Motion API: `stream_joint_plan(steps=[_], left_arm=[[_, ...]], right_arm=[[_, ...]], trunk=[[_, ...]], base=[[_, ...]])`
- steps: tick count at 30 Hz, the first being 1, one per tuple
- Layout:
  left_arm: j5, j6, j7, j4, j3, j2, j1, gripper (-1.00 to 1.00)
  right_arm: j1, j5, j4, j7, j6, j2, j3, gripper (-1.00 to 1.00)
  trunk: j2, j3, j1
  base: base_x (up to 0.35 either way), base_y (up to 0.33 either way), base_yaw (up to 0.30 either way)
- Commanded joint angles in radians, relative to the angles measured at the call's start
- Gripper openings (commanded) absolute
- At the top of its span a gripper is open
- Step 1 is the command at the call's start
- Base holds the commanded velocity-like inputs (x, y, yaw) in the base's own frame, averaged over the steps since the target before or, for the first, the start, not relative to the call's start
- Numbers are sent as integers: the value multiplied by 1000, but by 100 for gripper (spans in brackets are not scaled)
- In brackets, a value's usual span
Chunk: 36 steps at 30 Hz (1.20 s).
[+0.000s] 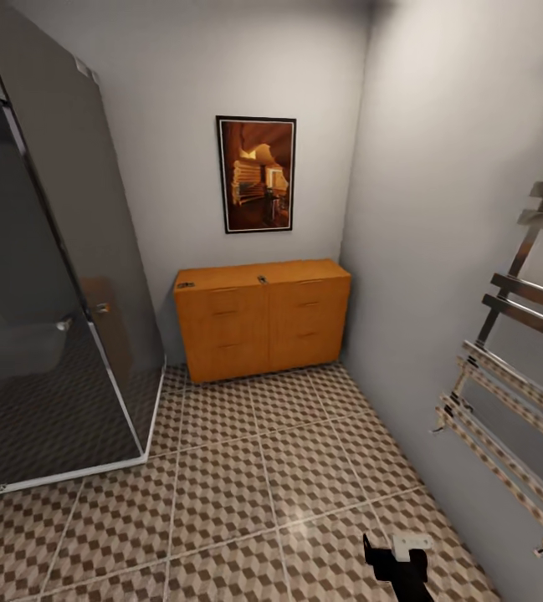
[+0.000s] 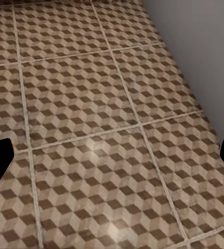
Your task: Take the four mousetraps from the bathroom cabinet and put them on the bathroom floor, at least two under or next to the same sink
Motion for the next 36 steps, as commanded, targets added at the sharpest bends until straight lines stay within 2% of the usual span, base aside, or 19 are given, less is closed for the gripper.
stream_joint_plan(steps=[1, 11, 28, 36], left_arm=[[-2, -6, 6, 5, -5, -1, -2, 100], [-2, -6, 6, 5, -5, 0, -3, 100], [-2, -6, 6, 5, -5, 0, -3, 100], [-2, -6, 6, 5, -5, 0, -3, 100]], right_arm=[[-1, -10, 0, -1, -3, 0, 10, 100], [0, -10, 0, 3, -1, 0, 9, 100], [-1, -7, 0, 4, 1, -10, 10, 100], [-1, -7, 0, 4, 2, -5, 11, 100]], trunk=[[-2, -2, 1], [-2, -2, 1], [-2, -2, 1], [-2, -2, 1]], base=[[48, 0, 289], [171, 0, 218], [330, 0, 12], [339, 0, 0]])
